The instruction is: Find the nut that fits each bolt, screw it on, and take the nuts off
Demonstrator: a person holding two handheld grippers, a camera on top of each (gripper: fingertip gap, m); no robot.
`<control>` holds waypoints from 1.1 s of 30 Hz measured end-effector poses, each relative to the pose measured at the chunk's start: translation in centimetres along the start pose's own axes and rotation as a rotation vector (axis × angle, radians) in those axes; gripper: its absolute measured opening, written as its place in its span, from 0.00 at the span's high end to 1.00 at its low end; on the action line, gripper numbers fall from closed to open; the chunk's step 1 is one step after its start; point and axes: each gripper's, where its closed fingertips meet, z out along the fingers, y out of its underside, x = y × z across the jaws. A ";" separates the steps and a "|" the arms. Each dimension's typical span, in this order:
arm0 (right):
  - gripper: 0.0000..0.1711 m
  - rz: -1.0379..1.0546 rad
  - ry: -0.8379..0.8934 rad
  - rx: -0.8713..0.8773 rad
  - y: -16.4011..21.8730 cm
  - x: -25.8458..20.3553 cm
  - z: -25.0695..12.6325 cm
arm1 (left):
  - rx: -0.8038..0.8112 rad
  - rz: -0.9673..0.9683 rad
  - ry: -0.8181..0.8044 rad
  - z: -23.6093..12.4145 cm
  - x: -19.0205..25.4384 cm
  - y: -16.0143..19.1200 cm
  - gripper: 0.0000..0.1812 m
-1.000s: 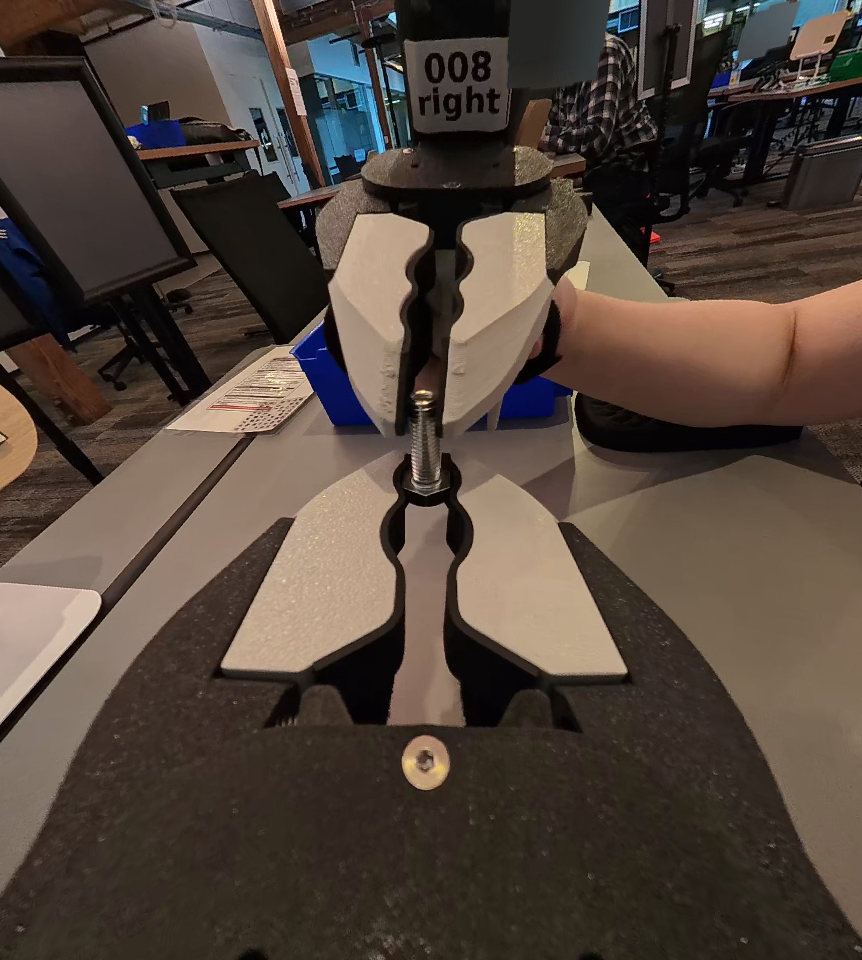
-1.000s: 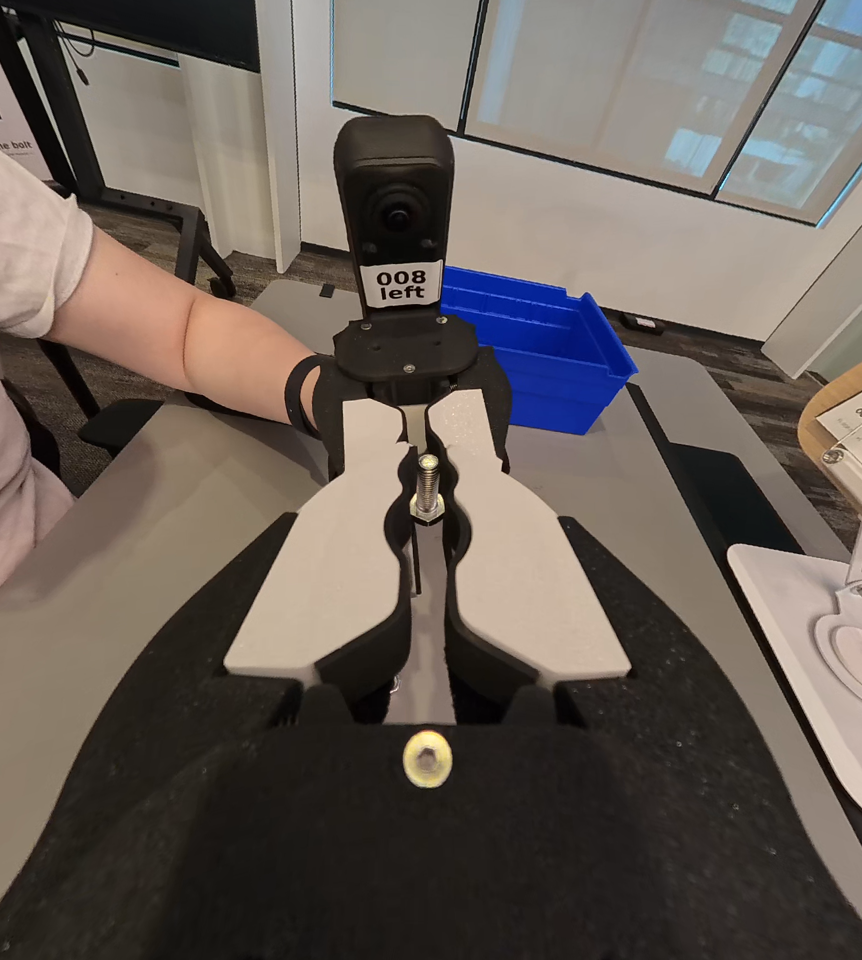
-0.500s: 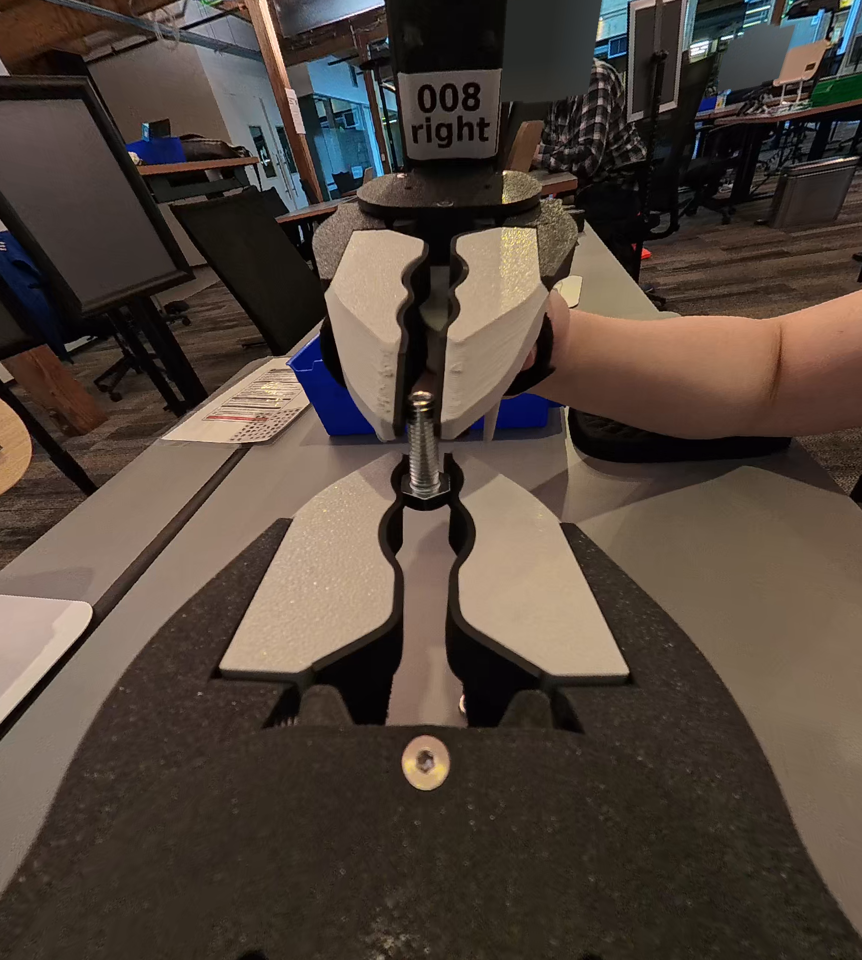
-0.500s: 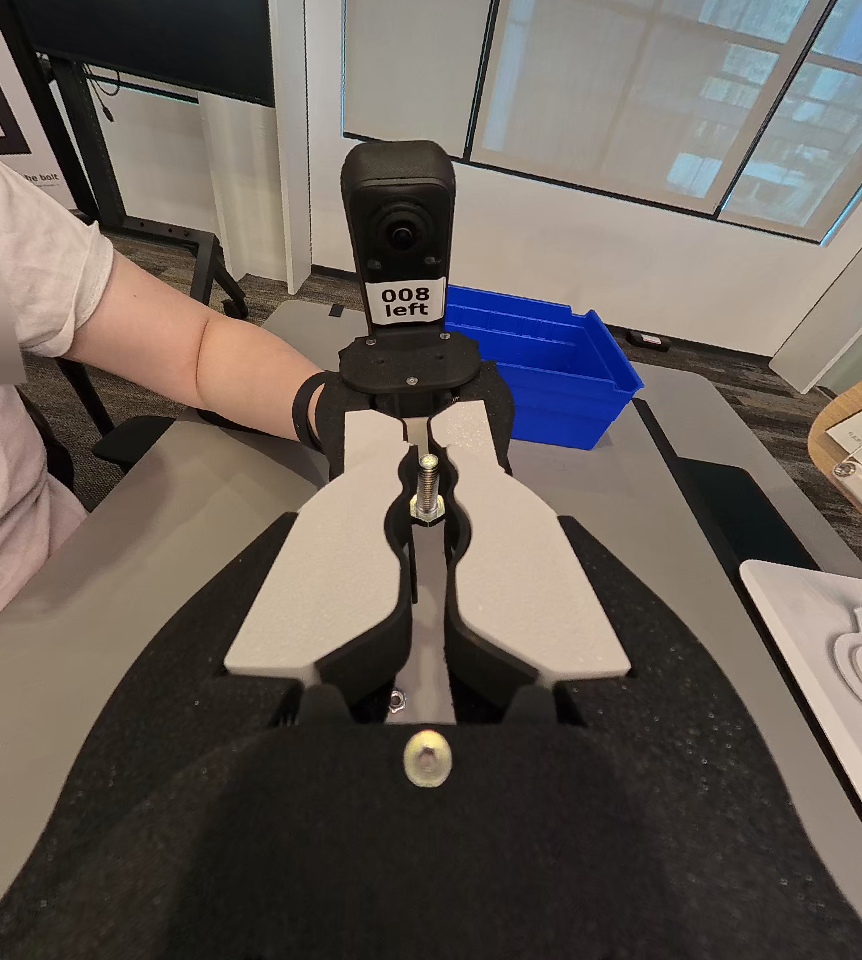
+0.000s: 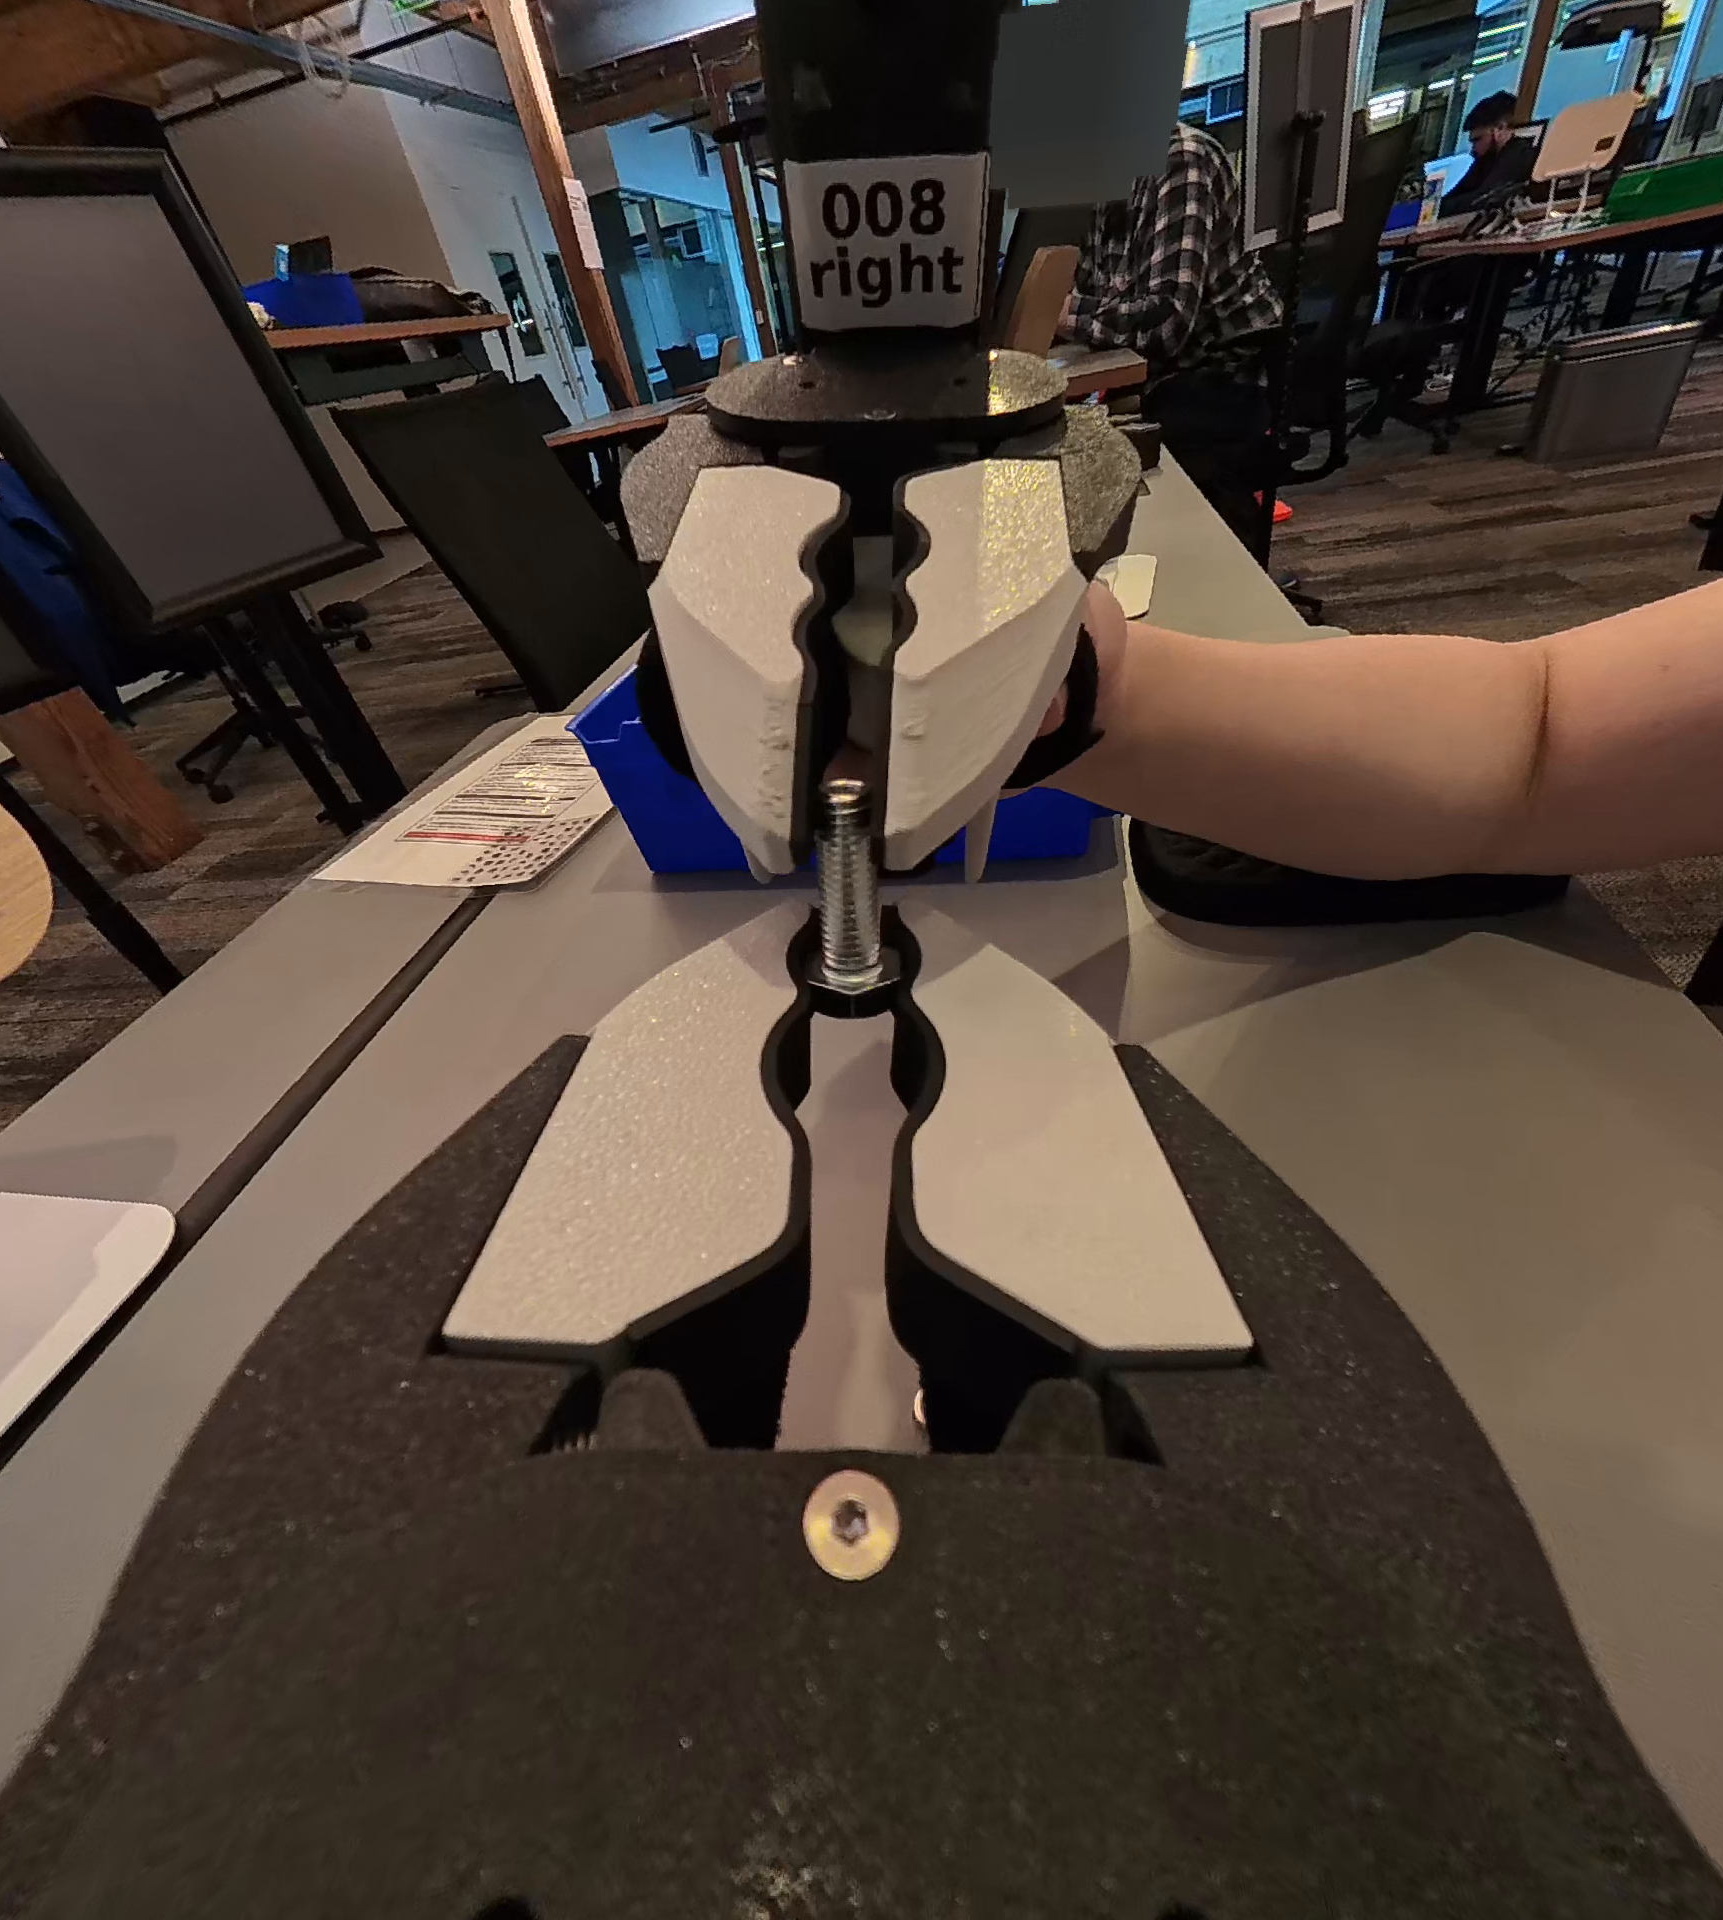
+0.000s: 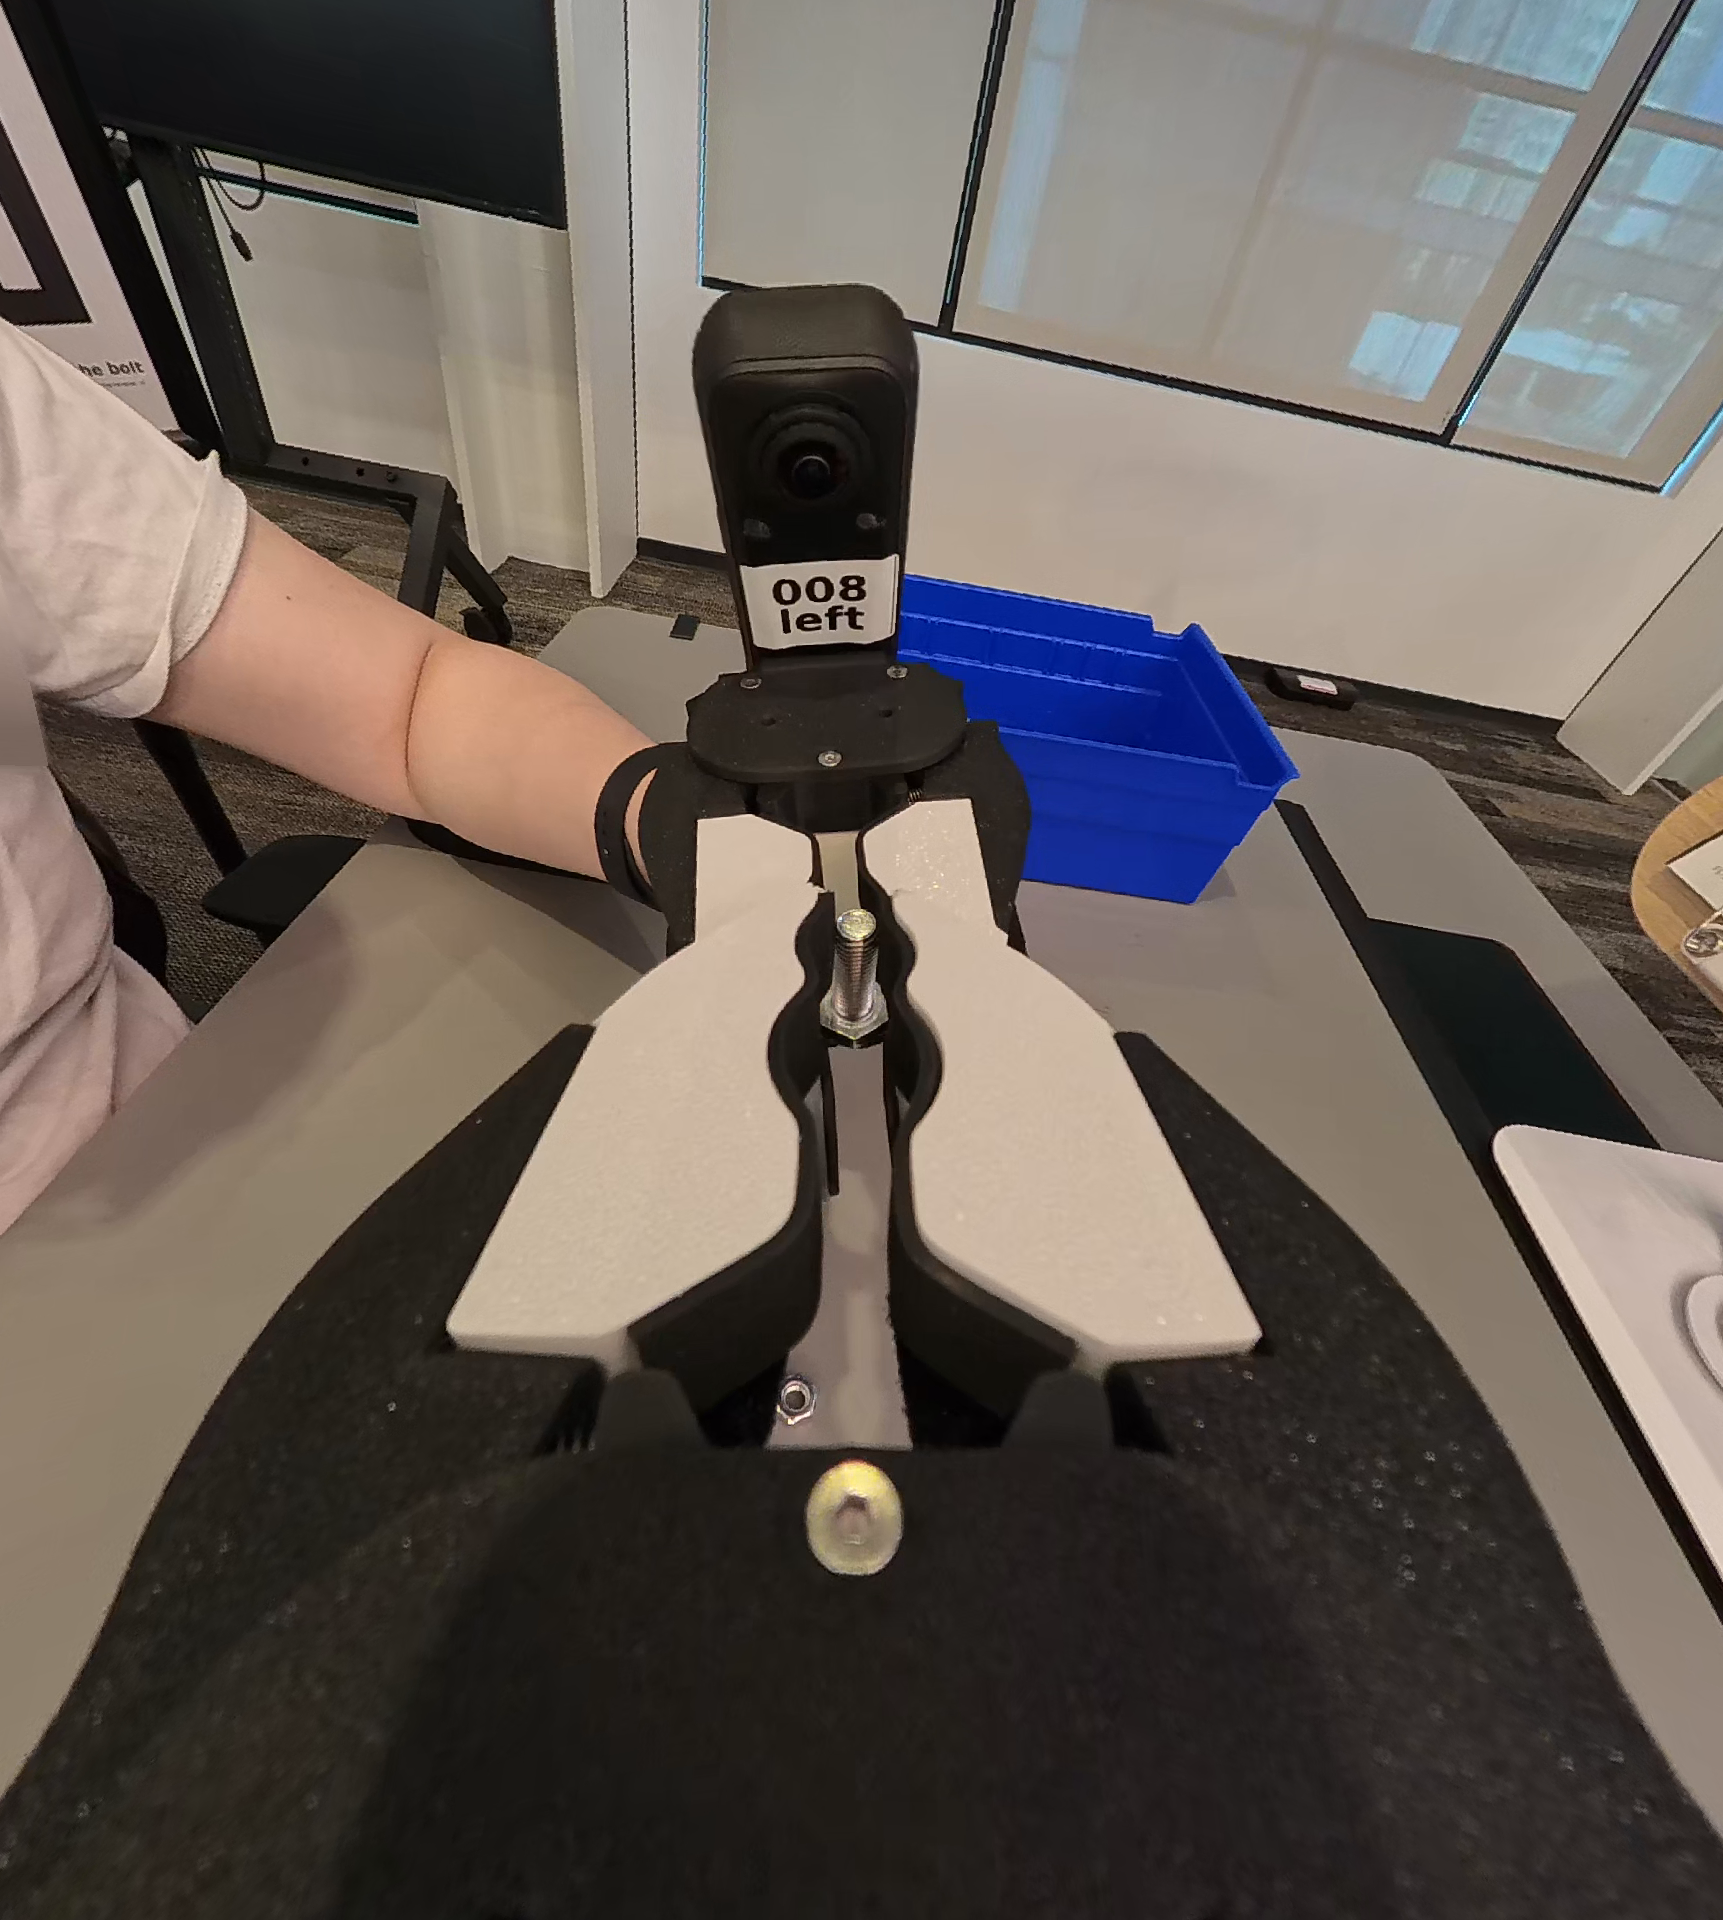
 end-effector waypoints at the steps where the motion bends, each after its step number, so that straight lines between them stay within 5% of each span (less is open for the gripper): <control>1: 0.96 -0.002 0.003 0.002 0.0 0.0 0.0 | 0.001 -0.002 0.001 0.0 0.0 0.0 0.95; 33: 0.96 -0.009 -0.003 -0.032 0.3 0.0 0.0 | -0.024 -0.001 0.009 0.2 0.1 0.4 0.95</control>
